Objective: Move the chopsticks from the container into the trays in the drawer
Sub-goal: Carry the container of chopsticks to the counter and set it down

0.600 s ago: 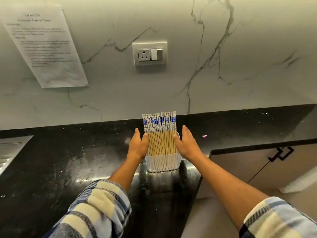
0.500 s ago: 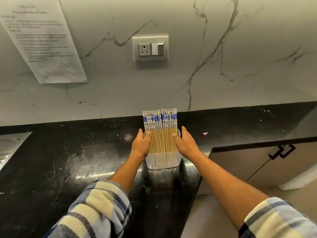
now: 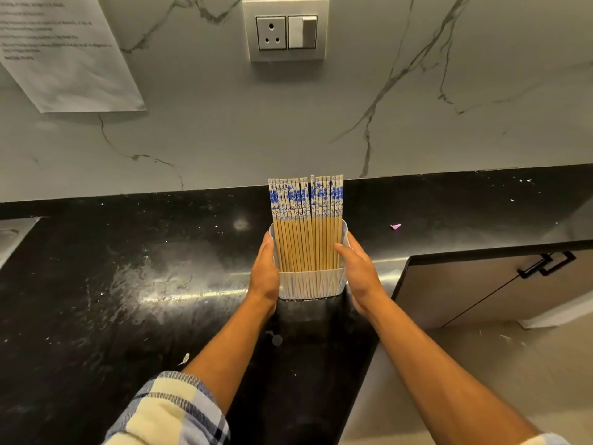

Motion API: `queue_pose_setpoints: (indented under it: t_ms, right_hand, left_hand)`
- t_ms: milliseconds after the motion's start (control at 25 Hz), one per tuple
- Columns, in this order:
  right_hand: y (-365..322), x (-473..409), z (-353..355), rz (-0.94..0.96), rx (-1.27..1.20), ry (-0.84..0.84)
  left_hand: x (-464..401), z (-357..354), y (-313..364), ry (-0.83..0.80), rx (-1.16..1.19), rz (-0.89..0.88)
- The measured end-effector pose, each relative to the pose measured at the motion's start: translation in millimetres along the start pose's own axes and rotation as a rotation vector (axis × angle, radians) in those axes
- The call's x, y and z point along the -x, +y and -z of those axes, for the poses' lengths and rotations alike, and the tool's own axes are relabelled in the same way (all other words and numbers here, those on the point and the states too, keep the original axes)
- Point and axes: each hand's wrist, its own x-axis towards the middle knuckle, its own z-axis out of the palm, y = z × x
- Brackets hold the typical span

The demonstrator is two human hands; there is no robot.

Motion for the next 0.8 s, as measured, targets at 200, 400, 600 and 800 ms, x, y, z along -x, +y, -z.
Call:
queue_pose_setpoints:
  t_ms: [200,400,600,800]
  right_hand:
    - [8,-2,-2,0.036,-0.118,-0.027]
    - [12,8,0,-0.024,-0.189,-0.005]
    - [2,34,12,-0.04,-0.177,-0.002]
    - [-21,73,30,-0.027,-0.2,0.0]
  left_hand:
    - [-3,0,-10,-0.035,0.081,0.035]
    - [9,-6,-6,-0.03,0.113,0.037]
    - [37,-15,3,-0.047,0.11,0.032]
    - [78,-26,27,-0.081,0.094,0.024]
